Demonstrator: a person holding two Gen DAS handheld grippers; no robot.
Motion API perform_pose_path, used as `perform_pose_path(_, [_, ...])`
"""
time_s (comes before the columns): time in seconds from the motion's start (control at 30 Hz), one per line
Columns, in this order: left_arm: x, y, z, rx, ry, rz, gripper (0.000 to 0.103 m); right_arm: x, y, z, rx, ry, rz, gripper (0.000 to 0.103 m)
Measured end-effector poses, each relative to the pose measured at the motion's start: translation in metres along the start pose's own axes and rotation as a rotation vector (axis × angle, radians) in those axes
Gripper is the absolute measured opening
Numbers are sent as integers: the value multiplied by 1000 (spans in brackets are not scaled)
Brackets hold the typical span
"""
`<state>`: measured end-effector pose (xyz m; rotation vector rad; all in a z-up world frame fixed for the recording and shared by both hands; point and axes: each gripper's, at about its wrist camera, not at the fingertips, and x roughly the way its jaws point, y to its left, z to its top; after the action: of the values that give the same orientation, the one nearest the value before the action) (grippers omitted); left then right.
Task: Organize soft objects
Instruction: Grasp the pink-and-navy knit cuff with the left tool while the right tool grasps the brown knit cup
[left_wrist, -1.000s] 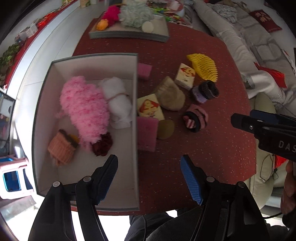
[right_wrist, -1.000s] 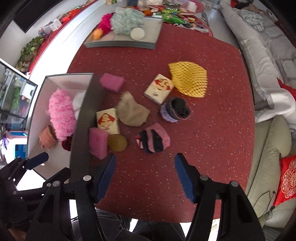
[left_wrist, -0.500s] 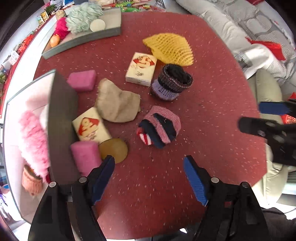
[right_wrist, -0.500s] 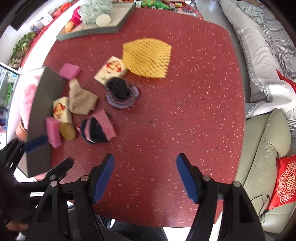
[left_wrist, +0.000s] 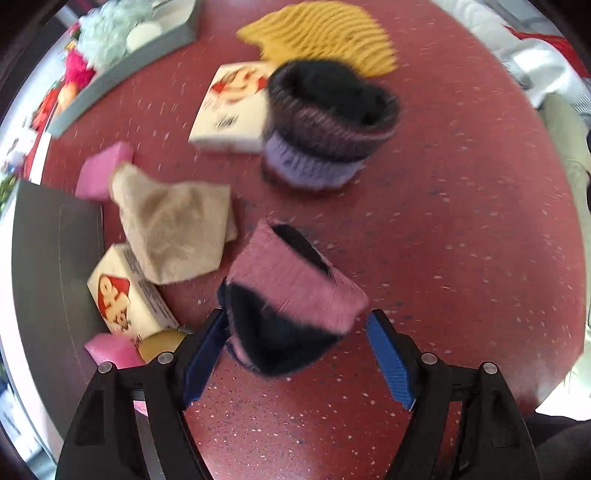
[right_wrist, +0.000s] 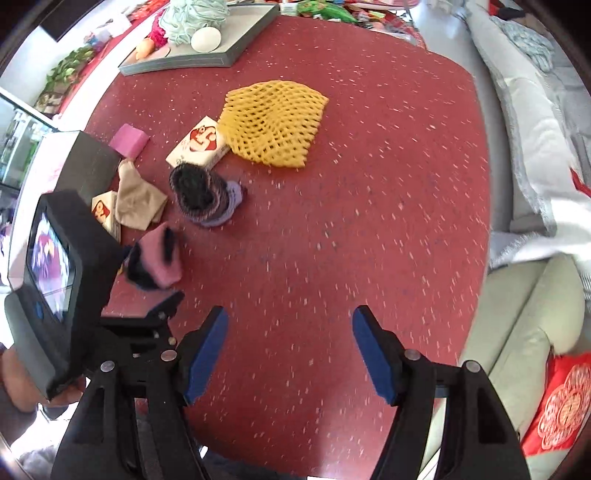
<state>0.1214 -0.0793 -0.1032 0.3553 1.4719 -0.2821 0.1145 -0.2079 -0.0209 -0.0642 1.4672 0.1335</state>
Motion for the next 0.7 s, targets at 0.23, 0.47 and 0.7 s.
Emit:
perform_pose_path(0.23, [-11, 14, 1, -63, -78, -47, 78, 23, 24, 46, -144, -22, 94, 72])
perform_pose_path(0.47, [-8, 49, -4, -208, -94, -145, 73, 52, 51, 73, -262, 18, 145, 72])
perform_pose_path(0.7, [-9, 53, -5, -195, -98, -111, 67, 72, 76, 84, -347, 22, 139, 62])
